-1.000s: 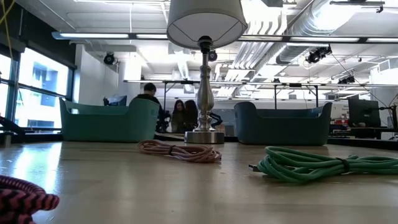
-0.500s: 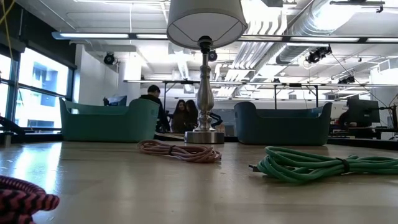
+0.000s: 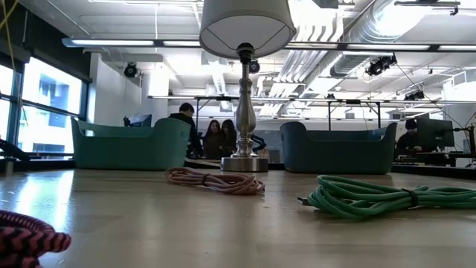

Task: Pick & Place USB Port
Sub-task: Put the blue and black charger cable into the blue bin

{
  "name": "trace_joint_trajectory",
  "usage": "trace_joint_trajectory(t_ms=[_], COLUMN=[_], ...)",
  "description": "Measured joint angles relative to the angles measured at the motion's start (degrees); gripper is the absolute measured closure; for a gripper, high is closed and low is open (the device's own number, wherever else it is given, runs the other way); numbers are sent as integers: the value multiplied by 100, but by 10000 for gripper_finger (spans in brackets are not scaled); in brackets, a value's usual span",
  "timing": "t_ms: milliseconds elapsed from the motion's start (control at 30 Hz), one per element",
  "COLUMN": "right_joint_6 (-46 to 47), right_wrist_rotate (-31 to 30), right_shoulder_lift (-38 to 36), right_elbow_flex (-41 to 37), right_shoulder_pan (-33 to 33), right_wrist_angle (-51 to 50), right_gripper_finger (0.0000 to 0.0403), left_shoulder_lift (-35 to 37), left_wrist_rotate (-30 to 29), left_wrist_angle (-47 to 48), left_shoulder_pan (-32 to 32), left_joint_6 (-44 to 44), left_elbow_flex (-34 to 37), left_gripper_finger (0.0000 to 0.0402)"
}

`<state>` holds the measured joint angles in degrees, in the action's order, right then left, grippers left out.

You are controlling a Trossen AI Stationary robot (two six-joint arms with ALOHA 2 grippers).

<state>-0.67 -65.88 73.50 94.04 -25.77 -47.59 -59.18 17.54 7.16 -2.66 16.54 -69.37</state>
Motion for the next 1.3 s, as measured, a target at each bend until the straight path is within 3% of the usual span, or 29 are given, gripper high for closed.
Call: trace_joint_trajectory(t_ms=[233, 400, 700, 1000, 1300], right_joint_6=[1750, 2137, 766, -485, -1392], right_wrist_rotate=[736, 1315, 2161, 2907, 3197], right_shoulder_lift=[-503, -634, -430, 166, 412], right_elbow_flex=[0, 0, 0, -2, -4], right_shoulder_pan=[843, 1614, 2947, 4157, 4794], right_wrist_angle=[-2557, -3690, -3762, -3958, -3960], right_gripper_finger=[393, 393, 393, 393, 394], left_shoulder_lift=[241, 408, 653, 695, 688], left_wrist_rotate=[-736, -1134, -1781, -1817, -1819], left_wrist_angle=[304, 294, 369, 506, 689], left_shoulder_pan=[2, 2, 2, 2, 2], left_joint_6=[170, 190, 426, 426, 472], left_elbow_flex=[0, 0, 0, 0, 0], left_gripper_finger=[257, 257, 257, 257, 257])
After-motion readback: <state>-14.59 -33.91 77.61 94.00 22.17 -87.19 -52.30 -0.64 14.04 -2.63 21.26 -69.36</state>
